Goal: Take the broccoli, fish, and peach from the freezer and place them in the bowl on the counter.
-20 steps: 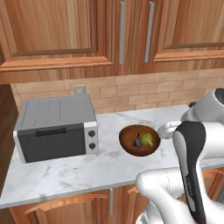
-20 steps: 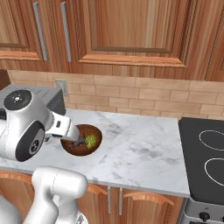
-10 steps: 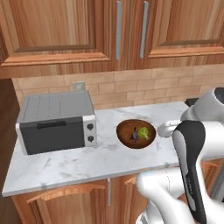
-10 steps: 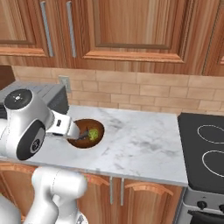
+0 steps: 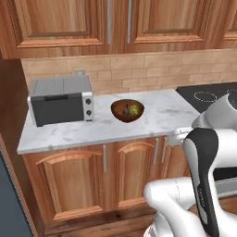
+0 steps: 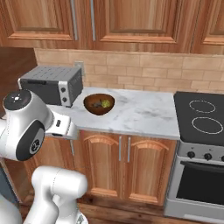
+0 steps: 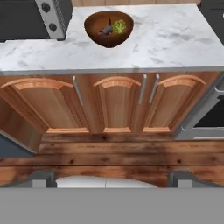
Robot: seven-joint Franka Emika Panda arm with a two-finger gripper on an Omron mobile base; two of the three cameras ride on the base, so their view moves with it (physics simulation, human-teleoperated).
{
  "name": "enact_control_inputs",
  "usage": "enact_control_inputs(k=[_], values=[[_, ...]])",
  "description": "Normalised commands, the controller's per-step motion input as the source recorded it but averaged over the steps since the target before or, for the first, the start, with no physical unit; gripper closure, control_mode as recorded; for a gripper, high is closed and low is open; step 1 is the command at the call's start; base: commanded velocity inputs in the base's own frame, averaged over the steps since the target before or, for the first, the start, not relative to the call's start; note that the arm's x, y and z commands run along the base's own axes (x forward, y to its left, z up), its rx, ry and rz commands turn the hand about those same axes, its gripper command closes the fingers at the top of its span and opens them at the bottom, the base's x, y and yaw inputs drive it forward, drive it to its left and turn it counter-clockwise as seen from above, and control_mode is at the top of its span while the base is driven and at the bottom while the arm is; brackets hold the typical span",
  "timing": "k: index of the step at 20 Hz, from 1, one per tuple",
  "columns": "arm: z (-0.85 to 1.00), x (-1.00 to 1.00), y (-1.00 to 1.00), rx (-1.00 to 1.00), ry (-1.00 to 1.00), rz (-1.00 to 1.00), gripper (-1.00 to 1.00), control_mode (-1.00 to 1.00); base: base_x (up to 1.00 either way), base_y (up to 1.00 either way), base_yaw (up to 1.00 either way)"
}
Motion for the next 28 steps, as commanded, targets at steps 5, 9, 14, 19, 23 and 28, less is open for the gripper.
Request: enact_control_inputs(k=[5,9,14,19,23,28], values=[[0.0,0.0,0.0,0.0,0.0,0.0,-1.0,1.0,-1.0,0.02,0.0],[0.0,0.0,0.0,0.0,0.0,0.0,-1.0,1.0,-1.0,0.04,0.0],[0.0,0.0,0.0,0.0,0.0,0.0,-1.0,1.0,-0.99,0.24,0.0],[0.0,0.0,0.0,0.0,0.0,0.0,-1.0,1.0,-0.29,0.83,0.0],[0.0,0.0,0.0,0.0,0.0,0.0,-1.0,1.0,0.1,1.0,0.0],[0.0,0.0,0.0,0.0,0.0,0.0,-1.0,1.0,0.2,1.0,0.0]])
